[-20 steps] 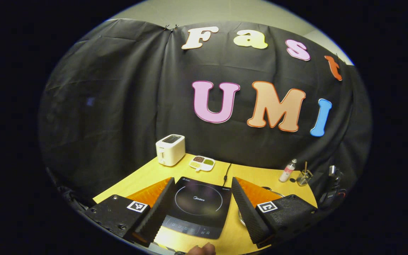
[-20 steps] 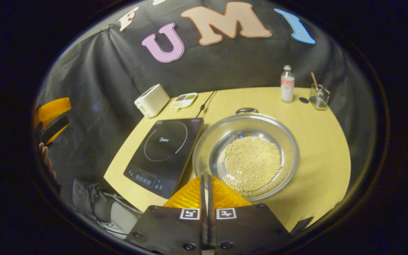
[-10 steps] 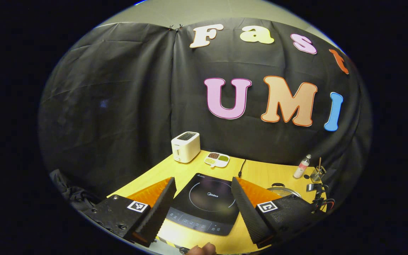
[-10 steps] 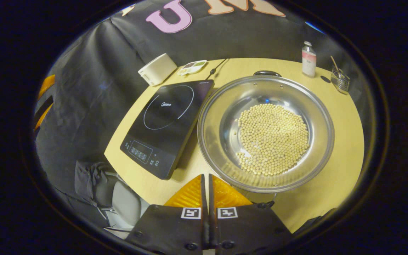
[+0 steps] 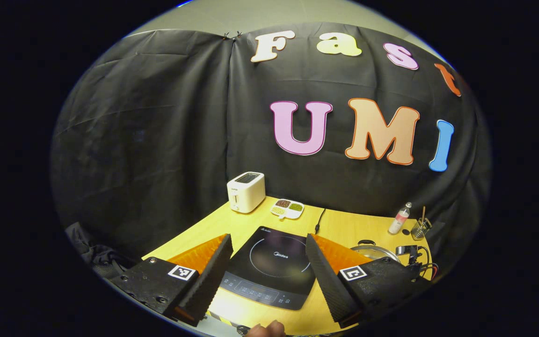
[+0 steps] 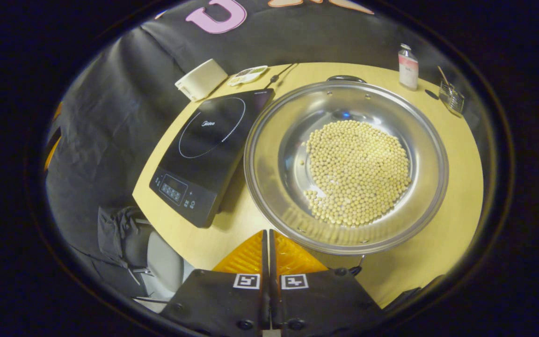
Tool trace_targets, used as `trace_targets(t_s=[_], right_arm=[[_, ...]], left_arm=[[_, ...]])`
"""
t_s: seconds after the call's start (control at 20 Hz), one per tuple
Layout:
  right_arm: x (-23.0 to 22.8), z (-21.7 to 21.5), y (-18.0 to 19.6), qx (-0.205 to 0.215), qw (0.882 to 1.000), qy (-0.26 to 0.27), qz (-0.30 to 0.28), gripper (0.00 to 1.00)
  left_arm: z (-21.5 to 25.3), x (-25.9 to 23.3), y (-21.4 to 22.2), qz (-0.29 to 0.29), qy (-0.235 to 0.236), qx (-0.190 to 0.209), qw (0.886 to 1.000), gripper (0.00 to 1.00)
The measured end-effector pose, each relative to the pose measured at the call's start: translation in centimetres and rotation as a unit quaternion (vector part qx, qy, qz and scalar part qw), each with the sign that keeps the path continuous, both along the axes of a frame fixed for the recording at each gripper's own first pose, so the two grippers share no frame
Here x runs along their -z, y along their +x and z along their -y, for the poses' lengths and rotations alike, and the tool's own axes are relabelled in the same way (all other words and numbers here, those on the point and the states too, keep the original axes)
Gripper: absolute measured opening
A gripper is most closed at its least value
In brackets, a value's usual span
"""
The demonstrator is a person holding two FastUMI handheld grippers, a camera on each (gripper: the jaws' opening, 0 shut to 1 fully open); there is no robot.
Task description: First push the handle of the pot to place it horizontally, then grasp the pot with both hands and set it on the induction cooktop.
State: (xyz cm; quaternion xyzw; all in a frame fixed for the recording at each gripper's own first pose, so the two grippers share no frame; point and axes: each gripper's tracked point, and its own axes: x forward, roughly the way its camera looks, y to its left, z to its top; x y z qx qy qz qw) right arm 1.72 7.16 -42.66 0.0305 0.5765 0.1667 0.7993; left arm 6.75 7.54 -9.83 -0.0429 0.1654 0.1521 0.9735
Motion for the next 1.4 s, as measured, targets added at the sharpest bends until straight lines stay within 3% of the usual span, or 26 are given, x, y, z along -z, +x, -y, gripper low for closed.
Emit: trace_targets(t_s=[0.15,0.75,0.9,1.05,1.1,1.4], right_arm=[[0.2,1.6,-0.3,0.007,1.0,-0.013,-0.001,0.01],[0.9,8.7,0.1,0.047,0.997,-0.065,0.002,0.03],[1.1,10.8,0.8,0.056,0.995,-0.081,0.003,0.03],[1.4,12.9,1.5,0.069,0.993,-0.098,0.005,0.01],[1.4,13.6,1.8,0.074,0.992,-0.102,0.006,0.05],[1.5,16.7,3.6,0.104,0.988,-0.115,0.014,0.0]], left_arm=[[0.5,0.2,0.3,0.0,-0.001,0.005,1.0,0.93],[0.7,0.3,-0.1,0.007,-0.007,0.005,1.0,0.96],[0.6,0.3,-0.1,0.007,-0.005,0.003,1.0,0.93],[0.4,0.3,-0.1,0.006,-0.004,0.001,1.0,0.96],[0.5,0.3,0.0,0.006,-0.005,0.002,1.0,0.93],[1.0,0.3,1.0,0.004,0.0,0.009,1.0,0.96]])
